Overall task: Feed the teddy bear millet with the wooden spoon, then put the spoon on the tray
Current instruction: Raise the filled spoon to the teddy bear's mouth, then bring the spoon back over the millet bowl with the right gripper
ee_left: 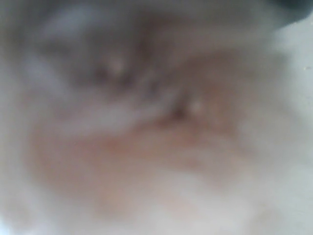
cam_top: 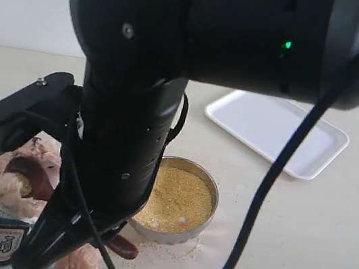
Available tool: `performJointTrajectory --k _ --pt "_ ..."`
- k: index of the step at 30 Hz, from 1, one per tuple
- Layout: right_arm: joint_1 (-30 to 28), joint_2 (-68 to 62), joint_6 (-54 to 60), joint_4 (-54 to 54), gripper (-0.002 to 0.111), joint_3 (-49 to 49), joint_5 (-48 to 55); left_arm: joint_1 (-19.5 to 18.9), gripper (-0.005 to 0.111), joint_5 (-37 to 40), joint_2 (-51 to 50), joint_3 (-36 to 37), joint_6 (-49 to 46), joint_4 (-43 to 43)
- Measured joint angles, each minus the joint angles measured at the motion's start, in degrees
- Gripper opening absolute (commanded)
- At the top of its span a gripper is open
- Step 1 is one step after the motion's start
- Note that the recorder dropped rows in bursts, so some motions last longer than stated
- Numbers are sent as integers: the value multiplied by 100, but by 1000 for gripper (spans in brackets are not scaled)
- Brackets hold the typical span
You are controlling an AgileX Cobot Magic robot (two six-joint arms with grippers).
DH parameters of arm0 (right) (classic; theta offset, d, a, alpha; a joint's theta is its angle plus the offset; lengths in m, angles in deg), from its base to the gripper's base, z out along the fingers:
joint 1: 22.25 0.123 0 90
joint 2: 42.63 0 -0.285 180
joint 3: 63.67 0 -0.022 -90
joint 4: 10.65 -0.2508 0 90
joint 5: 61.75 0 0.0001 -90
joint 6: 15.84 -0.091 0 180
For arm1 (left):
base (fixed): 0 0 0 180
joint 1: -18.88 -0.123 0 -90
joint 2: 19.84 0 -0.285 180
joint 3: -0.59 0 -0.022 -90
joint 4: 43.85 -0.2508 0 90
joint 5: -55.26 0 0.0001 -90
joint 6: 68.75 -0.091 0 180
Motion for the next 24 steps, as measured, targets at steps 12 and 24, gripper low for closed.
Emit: performJointTrajectory --k 12,24 --pt "700 -62 -627 2155 3 -4 267 0 5 0 0 0 0 0" --pt "1205 -66 -937 3076 3 -4 572 0 5 0 0 0 0 0"
